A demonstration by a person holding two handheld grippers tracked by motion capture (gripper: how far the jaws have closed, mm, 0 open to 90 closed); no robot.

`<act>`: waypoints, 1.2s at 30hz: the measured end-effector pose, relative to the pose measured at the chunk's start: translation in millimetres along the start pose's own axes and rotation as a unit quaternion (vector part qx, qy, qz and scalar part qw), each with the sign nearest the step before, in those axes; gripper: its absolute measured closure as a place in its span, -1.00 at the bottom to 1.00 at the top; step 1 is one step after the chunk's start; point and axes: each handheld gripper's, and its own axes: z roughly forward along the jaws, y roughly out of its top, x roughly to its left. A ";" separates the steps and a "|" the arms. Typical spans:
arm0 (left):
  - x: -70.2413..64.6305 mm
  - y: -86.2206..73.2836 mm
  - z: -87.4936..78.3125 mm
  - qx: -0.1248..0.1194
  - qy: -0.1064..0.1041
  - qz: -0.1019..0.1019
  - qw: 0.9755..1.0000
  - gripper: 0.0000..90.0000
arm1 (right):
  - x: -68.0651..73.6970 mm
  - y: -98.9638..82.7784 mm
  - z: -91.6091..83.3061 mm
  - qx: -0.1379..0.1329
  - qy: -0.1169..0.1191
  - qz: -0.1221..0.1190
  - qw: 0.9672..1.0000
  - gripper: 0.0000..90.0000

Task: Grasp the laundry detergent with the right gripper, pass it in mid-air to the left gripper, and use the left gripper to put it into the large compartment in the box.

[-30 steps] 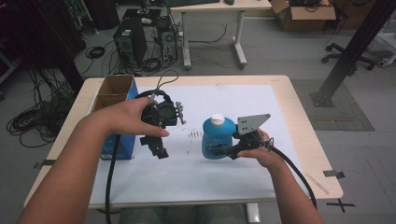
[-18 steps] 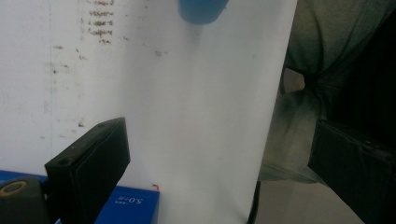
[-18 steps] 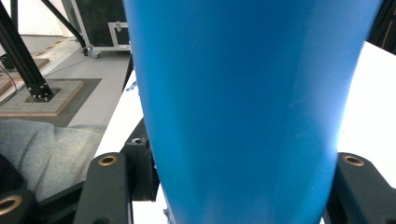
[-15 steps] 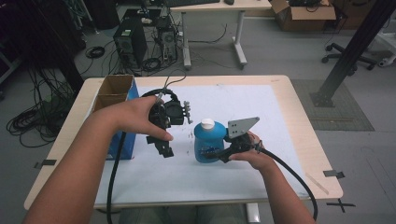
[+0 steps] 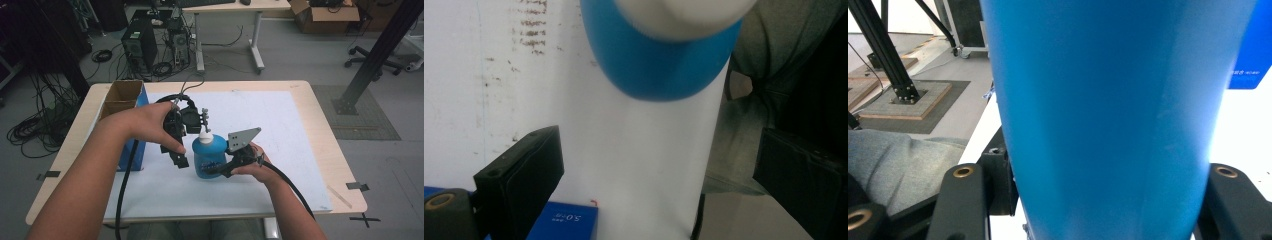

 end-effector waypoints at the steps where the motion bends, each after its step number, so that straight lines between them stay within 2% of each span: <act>1: 0.2 0.6 0.3 0.001 0.000 0.001 1.000 -0.87 | -0.1 0.0 0.5 0.001 0.002 0.000 1.000 -0.07; 11: 3.1 8.5 4.1 0.006 0.002 0.002 1.000 -0.87 | -2.1 -0.7 2.7 0.005 -0.001 0.003 1.000 -0.07; 23: 4.3 13.9 11.1 0.017 0.010 0.000 1.000 -0.88 | -2.1 1.8 15.7 0.005 0.003 0.000 1.000 -0.07; 30: 2.6 14.9 22.9 0.030 0.009 -0.001 0.999 -0.87 | -1.2 -0.7 24.7 0.004 0.006 0.007 1.000 -0.07; 36: 2.2 15.9 24.6 0.028 0.011 0.002 1.000 -0.87 | -0.7 -1.8 29.7 0.004 0.007 0.008 1.000 -0.07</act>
